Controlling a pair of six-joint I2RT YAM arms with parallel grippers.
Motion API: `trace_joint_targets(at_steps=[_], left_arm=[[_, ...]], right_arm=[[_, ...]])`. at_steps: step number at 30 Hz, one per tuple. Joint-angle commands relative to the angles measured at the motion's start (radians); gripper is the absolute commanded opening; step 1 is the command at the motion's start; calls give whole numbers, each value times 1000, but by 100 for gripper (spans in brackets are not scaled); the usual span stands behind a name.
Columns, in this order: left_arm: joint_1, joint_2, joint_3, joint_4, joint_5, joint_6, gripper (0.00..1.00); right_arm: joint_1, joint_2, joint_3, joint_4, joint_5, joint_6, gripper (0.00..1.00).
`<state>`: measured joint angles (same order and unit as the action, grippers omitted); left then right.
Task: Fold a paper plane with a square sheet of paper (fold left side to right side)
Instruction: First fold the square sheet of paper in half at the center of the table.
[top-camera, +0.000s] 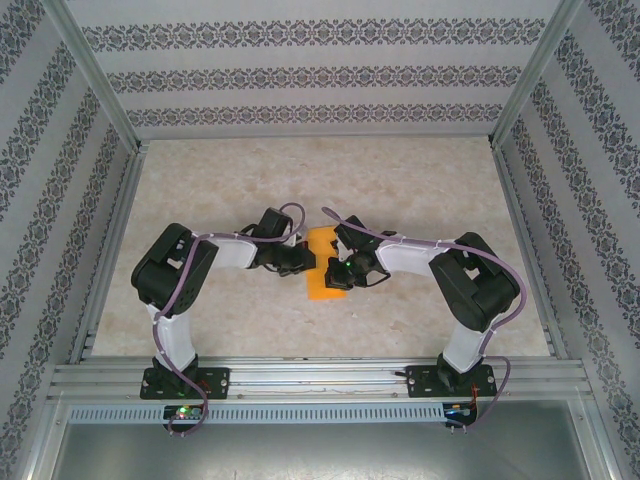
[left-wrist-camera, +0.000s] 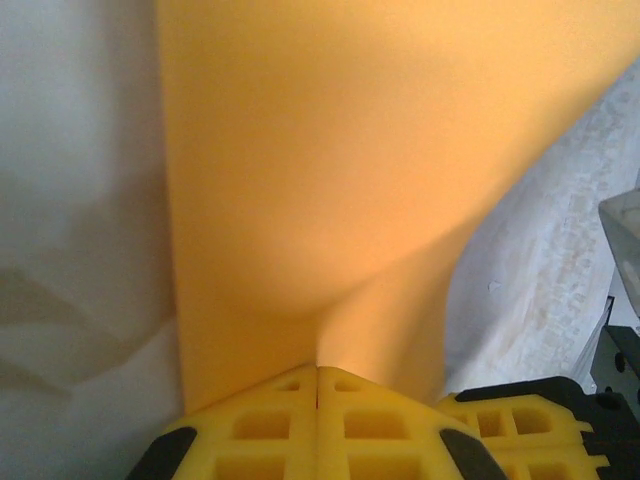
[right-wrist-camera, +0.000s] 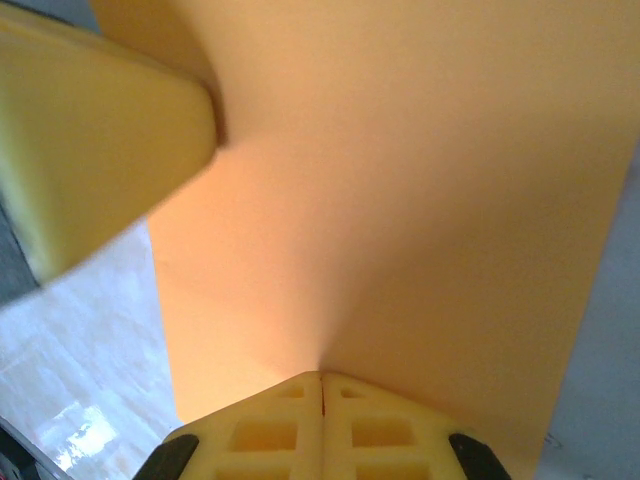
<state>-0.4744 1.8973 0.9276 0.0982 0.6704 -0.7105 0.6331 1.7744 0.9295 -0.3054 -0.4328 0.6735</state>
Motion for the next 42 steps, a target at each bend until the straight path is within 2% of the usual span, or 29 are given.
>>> trace_joint_targets(at_steps=[1, 11, 20, 31, 42], left_arm=[[73, 31, -4, -1, -162, 73, 3], [129, 55, 34, -11, -188, 120, 3], [147, 40, 75, -29, -158, 147, 3], [91, -89, -13, 47, -81, 140, 3], [26, 28, 74, 104, -10, 101, 3]], right_arm=[[5, 71, -52, -179, 143, -25, 0], [5, 71, -57, -181, 140, -25, 0], [5, 71, -54, -180, 139, -22, 0], [5, 72, -55, -178, 135, -20, 0], [4, 77, -57, -176, 136, -17, 0]])
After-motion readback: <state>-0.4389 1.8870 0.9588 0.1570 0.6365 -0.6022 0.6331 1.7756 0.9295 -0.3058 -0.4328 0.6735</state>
